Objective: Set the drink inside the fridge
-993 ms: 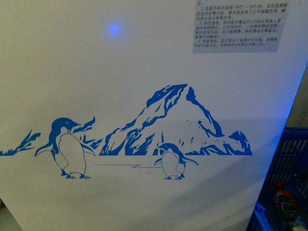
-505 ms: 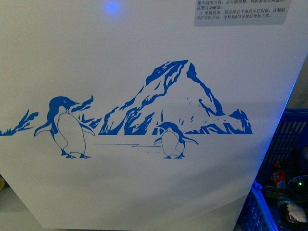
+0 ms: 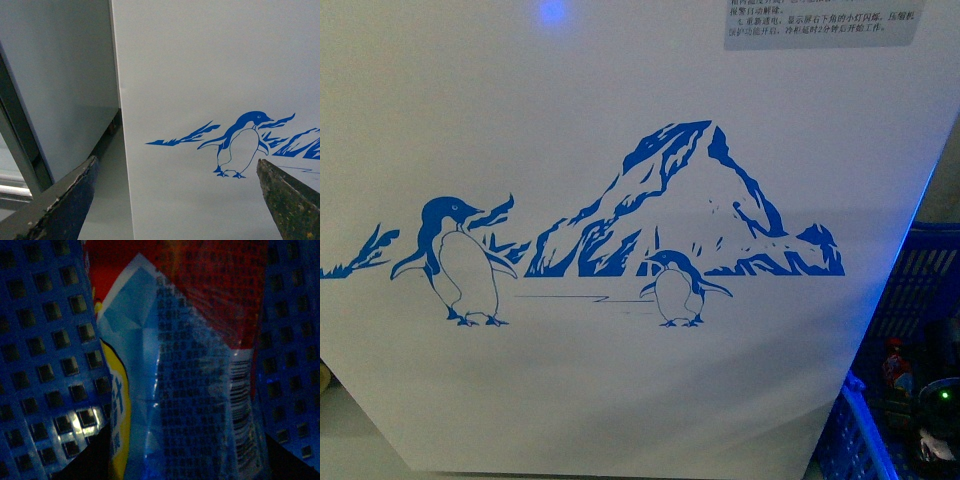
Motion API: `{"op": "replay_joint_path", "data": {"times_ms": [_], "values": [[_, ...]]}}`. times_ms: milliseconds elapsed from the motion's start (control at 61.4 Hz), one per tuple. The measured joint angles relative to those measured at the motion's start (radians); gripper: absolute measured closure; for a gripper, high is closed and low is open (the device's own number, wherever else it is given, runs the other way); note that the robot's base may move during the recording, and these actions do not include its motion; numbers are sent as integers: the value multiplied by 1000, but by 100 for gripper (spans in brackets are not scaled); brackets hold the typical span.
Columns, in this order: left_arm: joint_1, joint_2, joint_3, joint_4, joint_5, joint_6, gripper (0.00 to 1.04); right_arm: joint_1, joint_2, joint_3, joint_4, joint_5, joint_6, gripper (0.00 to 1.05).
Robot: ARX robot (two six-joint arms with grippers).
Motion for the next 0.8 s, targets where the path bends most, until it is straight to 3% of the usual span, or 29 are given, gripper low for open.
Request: {"op": "replay_joint_path", "data": {"times_ms": [439, 797], "values": [[0, 0, 0, 0, 0, 0, 8, -20, -437, -464, 204, -39, -45, 62], [0, 0, 0, 0, 0, 0, 8, -29, -1094, -898, 345, -160, -104, 62]]}}
